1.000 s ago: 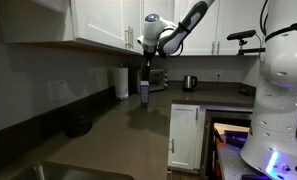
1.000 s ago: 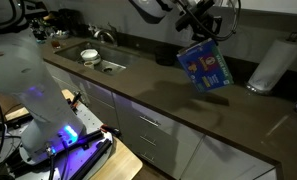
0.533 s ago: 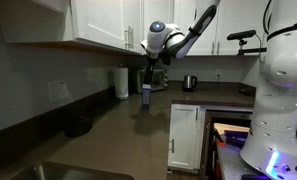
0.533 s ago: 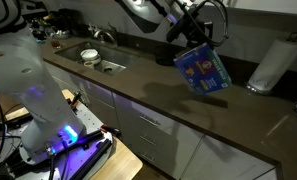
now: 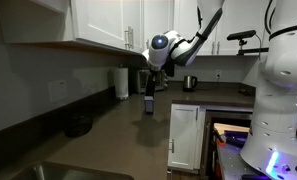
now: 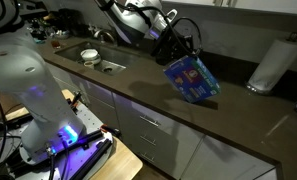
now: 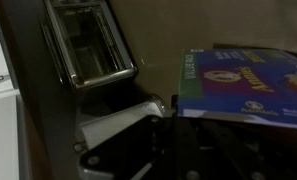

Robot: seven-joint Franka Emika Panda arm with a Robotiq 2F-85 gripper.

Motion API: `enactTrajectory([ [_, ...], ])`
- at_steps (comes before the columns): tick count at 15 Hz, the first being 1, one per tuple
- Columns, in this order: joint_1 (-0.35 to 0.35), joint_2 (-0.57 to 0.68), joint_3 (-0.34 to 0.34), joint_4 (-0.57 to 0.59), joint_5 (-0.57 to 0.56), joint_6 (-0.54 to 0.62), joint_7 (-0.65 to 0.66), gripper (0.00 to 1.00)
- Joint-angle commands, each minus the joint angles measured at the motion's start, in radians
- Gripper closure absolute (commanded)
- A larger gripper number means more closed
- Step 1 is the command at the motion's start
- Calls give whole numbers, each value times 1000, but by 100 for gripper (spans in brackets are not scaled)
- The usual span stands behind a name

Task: Place the blue box on its side

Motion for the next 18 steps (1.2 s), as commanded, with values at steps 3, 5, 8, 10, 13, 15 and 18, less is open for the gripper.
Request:
enactTrajectory([
  [3,73,-54,46,-106,95,-37,-28,100],
  [5,93,-66,55,-125,210,-27,-86,74],
  [8,106,-80,48,-148,478,12,-299,61],
  [10,114,-83,48,-156,656,18,-444,48],
  [13,166,-87,-8,-152,921,-5,-668,28],
  [15,231,-106,-76,-145,1095,-45,-817,15],
  [18,354,-174,-201,-91,1353,-217,-1040,1],
])
